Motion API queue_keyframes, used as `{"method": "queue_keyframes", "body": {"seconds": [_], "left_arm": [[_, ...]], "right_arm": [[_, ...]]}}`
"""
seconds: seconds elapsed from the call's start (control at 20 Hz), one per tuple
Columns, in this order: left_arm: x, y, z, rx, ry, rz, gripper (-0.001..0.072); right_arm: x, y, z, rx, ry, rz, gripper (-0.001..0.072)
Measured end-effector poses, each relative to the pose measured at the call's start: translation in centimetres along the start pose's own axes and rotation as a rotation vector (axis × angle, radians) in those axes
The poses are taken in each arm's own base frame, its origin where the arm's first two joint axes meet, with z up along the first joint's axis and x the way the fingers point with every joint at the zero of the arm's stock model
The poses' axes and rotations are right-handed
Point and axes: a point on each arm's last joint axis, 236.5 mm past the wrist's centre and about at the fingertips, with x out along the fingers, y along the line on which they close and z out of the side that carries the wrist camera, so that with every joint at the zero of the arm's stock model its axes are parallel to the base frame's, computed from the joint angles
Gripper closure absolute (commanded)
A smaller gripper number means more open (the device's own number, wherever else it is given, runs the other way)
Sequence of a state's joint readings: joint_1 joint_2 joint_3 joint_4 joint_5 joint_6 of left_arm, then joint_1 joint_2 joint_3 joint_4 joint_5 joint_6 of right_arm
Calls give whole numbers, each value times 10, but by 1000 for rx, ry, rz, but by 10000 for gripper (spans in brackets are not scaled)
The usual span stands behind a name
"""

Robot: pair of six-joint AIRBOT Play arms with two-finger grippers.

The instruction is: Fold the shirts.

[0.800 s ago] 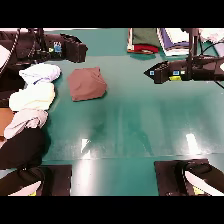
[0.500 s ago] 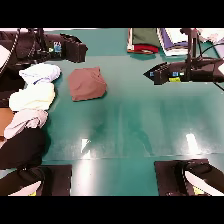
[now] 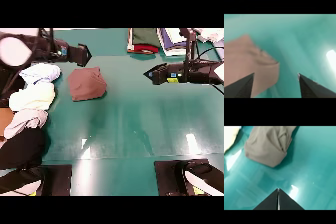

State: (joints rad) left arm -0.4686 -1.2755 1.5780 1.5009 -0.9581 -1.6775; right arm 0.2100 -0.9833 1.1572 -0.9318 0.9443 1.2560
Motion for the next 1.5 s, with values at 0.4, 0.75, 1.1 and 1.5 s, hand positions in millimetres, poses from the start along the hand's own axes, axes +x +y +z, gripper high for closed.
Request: {"method": "queue_keyframes", "body": {"seconds": [0.4,0.75,1.1,1.5], "left_arm": [[148,45,-120,-98,363,83,67],[185,53,-125,-140,345,102,673],[90,56,20,15,70,167,675],[-127,-34,115,234,-299,63,676]], "right_arm": [[-18,18,42,-32,-112,22,695],[-28,35,52,-64,-139,46,695],[-81,31,80,-87,-288,-16,695],[-169,-4,111,-65,-515,-197,695]]}}
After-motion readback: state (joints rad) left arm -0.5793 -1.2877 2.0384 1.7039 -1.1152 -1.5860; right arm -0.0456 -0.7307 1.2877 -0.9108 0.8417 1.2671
